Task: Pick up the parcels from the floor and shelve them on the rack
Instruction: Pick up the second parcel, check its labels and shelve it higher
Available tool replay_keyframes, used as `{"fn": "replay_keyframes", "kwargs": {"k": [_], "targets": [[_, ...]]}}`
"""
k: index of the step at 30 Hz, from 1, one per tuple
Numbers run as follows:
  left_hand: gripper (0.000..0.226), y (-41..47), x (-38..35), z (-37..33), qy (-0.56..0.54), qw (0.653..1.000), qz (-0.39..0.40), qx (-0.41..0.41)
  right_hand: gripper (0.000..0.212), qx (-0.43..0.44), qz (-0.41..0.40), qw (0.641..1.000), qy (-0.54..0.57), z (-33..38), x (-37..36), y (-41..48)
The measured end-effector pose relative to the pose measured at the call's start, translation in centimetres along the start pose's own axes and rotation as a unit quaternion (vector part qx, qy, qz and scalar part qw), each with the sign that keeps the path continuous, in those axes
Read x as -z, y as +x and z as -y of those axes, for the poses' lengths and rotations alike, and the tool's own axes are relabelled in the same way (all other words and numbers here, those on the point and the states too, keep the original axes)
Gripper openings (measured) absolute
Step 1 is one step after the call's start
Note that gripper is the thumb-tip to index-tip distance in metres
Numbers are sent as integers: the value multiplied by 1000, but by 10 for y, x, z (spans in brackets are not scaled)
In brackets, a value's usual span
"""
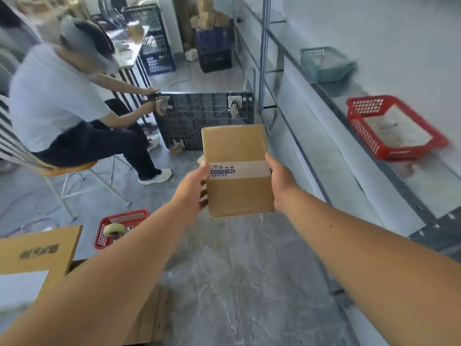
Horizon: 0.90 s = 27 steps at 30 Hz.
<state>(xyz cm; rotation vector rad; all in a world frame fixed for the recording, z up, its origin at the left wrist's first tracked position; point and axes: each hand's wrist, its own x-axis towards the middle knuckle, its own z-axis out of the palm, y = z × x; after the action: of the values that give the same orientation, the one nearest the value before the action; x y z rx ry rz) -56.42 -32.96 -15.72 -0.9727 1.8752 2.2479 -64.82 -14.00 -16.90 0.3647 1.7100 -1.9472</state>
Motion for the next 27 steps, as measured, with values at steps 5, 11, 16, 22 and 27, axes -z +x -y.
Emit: {"fn": "replay_keyframes", "kwargs": {"k": [5, 11, 16, 22, 27], "targets": [[41, -45, -1, -93, 30, 993, -31, -107, 70, 72, 21, 997, -17, 95, -29, -46], [52, -104, 3, -193, 31, 976, -57, -208, 62, 187, 25, 981, -35, 189, -52, -108], [43, -140, 9, -246, -44, 972, -40, -229, 55, 250, 51, 965, -57, 243, -66, -157], [41, -195, 10, -308, -41, 960, -30, -274, 47, 314, 82, 945, -51, 305, -74, -212], [44, -238, 5, -354, -37, 943, -25, -331, 35, 362, 79, 926, -65, 350, -77, -256]]}}
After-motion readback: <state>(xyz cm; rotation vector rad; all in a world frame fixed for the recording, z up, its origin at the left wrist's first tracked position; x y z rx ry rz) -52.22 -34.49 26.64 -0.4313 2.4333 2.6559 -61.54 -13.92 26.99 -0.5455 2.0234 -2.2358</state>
